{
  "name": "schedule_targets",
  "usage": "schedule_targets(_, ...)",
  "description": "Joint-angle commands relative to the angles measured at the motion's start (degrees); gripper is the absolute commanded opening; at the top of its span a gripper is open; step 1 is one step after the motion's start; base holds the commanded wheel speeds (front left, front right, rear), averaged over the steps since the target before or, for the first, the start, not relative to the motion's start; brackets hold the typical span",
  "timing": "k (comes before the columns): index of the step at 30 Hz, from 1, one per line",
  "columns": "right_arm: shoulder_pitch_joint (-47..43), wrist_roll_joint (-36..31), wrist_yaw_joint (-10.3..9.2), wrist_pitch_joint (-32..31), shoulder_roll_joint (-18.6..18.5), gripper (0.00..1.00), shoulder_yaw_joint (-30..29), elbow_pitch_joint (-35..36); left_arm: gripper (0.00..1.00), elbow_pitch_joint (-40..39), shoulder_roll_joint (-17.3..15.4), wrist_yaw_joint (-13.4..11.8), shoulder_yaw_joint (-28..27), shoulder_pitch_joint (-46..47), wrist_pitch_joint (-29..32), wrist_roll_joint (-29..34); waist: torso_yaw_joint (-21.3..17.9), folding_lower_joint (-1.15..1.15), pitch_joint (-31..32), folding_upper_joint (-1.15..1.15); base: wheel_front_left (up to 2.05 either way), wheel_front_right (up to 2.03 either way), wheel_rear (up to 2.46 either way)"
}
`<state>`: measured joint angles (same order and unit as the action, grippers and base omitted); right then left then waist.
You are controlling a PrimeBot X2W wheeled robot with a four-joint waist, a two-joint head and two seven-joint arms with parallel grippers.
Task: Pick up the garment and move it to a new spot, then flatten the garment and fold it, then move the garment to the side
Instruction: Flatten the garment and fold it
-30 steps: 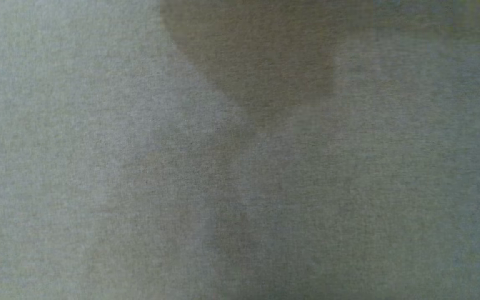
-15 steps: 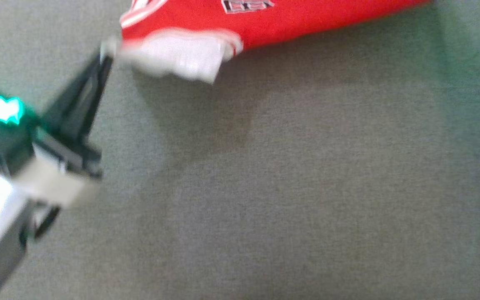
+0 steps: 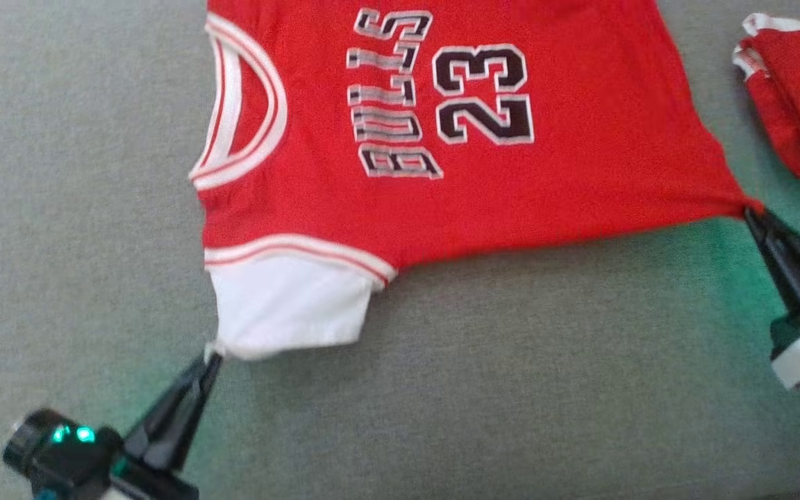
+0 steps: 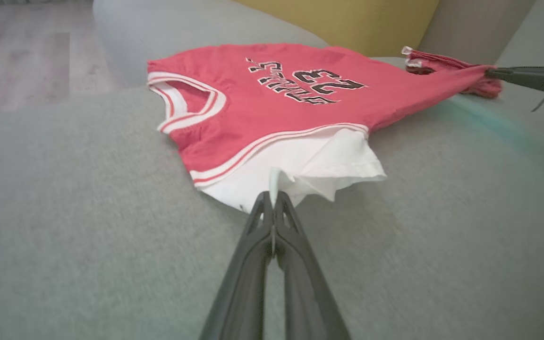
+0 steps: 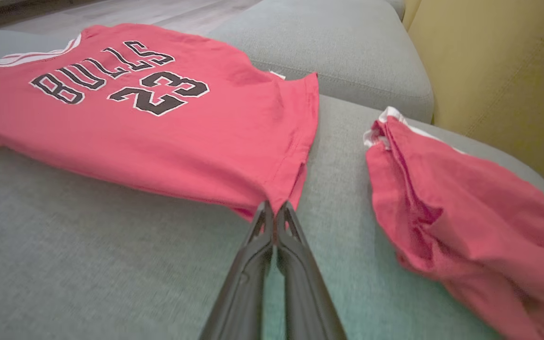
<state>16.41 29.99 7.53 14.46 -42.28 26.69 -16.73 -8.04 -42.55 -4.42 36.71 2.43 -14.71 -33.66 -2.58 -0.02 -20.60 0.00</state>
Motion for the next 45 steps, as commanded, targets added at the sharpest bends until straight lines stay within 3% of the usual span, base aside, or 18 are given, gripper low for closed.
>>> schedule_targets(1,-2.68,-0.34,-0.04,0.53,-1.91,0.00,-0.56,1.85,0.00,-2.10,-1.87,0.86,-2.97,-0.55,-0.29,-0.35,-0.60,0.02,0.54,0.00,0.00,0.00,0.00)
schedule_targets(7,-3.80,1.23,-0.04,0.53,-1.55,0.00,-1.70,4.03,0.00,-3.49,-2.87,4.30,-5.66,0.55,-0.29,-0.73,0.00,0.02,0.44,0.00,0.00,0.00,0.00)
schedule_targets(16,3.15,1.89,-0.04,-0.11,-1.31,0.00,-3.12,2.91,0.00,0.89,-2.47,9.64,-7.75,18.39,1.38,0.01,1.44,0.02,-3.49,0.00,0.00,0.00,0.00)
schedule_targets(27,15.99,1.54,-0.04,-1.15,0.49,0.00,0.94,-2.17,0.00,10.45,-0.76,11.73,-4.35,39.26,3.68,1.96,1.08,0.02,-8.43,0.00,0.00,0.00,0.00)
schedule_targets(29,18.16,1.43,-0.04,-0.91,1.24,0.29,1.96,-3.67,0.00,12.70,-0.27,11.79,-3.65,42.10,3.48,2.11,1.02,0.02,-9.09,0.00,0.00,0.00,0.00)
schedule_targets(30,19.09,1.33,-0.04,-0.75,1.66,0.51,2.40,-4.43,0.13,13.92,0.09,11.81,-3.31,43.26,3.35,2.14,1.03,0.02,-9.39,0.00,0.00,0.00,0.00)
schedule_targets(31,19.95,1.09,-0.04,-0.54,2.02,1.00,2.62,-5.27,0.58,15.14,0.52,11.83,-3.03,44.23,3.17,2.15,1.06,0.02,-9.60,0.00,0.00,0.00,0.00)
schedule_targets(32,20.79,0.58,-0.04,-0.27,2.44,1.00,2.64,-6.09,1.00,16.33,1.01,11.83,-2.92,45.08,2.79,2.32,1.07,0.02,-9.78,0.00,0.00,0.00,0.00)
schedule_targets(38,22.22,-4.32,-0.04,0.49,5.95,1.00,-0.56,-6.12,1.00,20.12,4.85,9.42,-3.83,43.21,0.37,2.66,0.98,0.02,-9.73,0.00,0.00,0.00,0.00)
schedule_targets(45,14.70,-9.37,-0.04,0.52,10.57,1.00,-7.14,-0.79,1.00,19.61,11.03,5.67,-5.19,30.42,-0.26,1.34,0.98,0.02,-8.38,0.00,0.00,0.00,0.00)
